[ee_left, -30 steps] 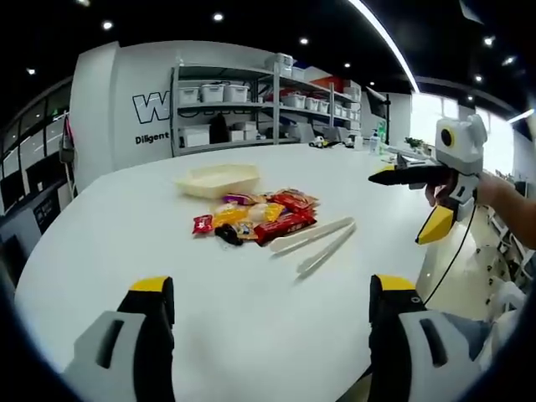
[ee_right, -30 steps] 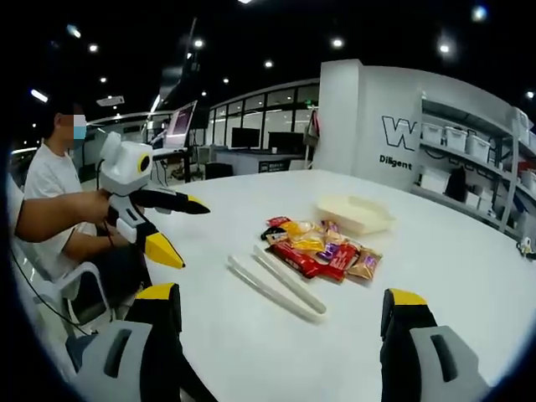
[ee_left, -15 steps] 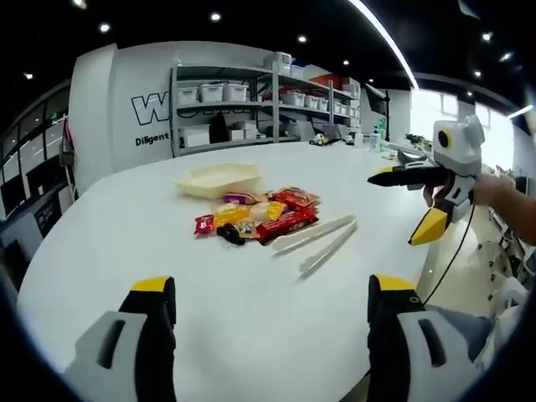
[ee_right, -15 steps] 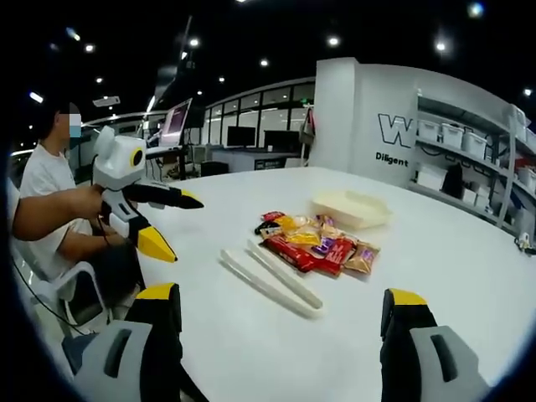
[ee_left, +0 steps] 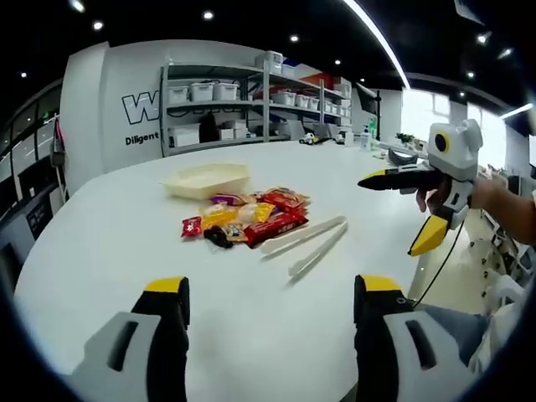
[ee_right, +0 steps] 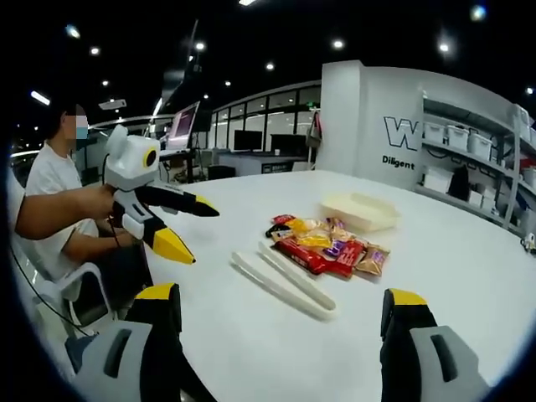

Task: Place the target food into the container with the food tongs after gripping and lifting it, then release it inside without dropping or visibly crushing the food.

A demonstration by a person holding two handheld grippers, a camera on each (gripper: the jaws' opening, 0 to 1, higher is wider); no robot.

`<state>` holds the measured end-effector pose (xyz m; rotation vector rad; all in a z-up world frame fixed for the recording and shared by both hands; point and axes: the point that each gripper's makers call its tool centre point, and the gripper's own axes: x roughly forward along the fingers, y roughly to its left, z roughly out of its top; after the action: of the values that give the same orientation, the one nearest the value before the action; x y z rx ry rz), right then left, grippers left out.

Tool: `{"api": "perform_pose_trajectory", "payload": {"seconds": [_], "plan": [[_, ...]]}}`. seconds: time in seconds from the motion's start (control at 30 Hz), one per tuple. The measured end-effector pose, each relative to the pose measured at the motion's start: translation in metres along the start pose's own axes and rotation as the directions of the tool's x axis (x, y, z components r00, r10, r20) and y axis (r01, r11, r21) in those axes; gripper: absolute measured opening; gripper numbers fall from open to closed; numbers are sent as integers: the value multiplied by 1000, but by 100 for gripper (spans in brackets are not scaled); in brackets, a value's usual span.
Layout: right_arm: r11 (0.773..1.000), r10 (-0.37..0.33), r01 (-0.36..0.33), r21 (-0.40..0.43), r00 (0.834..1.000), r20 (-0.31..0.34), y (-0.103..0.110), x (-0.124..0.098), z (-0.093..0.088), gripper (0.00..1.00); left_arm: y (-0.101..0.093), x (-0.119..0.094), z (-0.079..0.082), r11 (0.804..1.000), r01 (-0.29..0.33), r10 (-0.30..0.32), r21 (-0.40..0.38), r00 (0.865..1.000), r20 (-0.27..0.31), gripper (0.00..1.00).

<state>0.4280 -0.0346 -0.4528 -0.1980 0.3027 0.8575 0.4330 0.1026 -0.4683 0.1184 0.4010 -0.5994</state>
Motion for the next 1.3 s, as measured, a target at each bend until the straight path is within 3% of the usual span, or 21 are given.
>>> {"api": "perform_pose_trajectory", "payload": {"seconds": [0.77, 0.97, 1.3], "plan": [[1000, 16, -15, 20, 999, -29, 0, 2, -9, 99, -1, 1, -5, 999, -15, 16, 51, 1000, -25, 80], [999, 20, -19, 27, 999, -30, 0, 2, -8, 99, 1, 0, -11, 999, -16, 17, 29, 999, -32, 82], [999, 39, -38, 31, 999, -37, 4, 3, -8, 99, 1, 1, -7, 1000, -14, 15, 26, 1000, -25, 83]]}}
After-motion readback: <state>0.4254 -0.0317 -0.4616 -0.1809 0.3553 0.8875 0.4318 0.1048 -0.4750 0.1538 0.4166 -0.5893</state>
